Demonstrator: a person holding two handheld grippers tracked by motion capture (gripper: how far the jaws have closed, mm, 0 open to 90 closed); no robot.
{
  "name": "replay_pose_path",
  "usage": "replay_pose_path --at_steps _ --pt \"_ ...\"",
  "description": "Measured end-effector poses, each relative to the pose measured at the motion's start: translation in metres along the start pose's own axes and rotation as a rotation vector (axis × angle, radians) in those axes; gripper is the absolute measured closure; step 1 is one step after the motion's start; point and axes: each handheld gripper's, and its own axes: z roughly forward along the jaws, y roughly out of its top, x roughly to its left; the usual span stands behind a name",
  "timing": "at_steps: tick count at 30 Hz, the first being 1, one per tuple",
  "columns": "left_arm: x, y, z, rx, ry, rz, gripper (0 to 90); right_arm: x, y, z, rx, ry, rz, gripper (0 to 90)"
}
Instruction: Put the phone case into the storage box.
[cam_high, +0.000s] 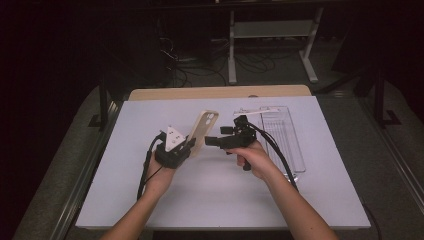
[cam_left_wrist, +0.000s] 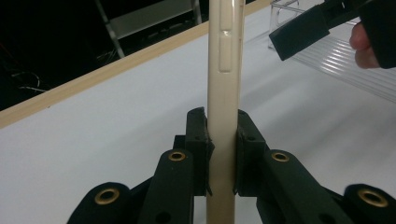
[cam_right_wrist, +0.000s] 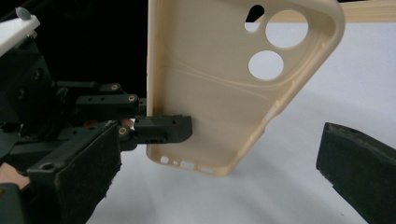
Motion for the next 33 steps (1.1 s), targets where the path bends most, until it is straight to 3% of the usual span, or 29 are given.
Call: replay_pose_path --at_steps 18,33 --pt "-0.015 0.004 0.002 -0.009 -0.024 0.004 79.1 -0.003 -0.005 0.008 -0.022 0.018 0.050 0.0" --pt "-0.030 0.005 0.003 -0.006 -0.051 0.032 79.1 -0.003 -0.005 0.010 -0.046 0.031 0.091 0.0"
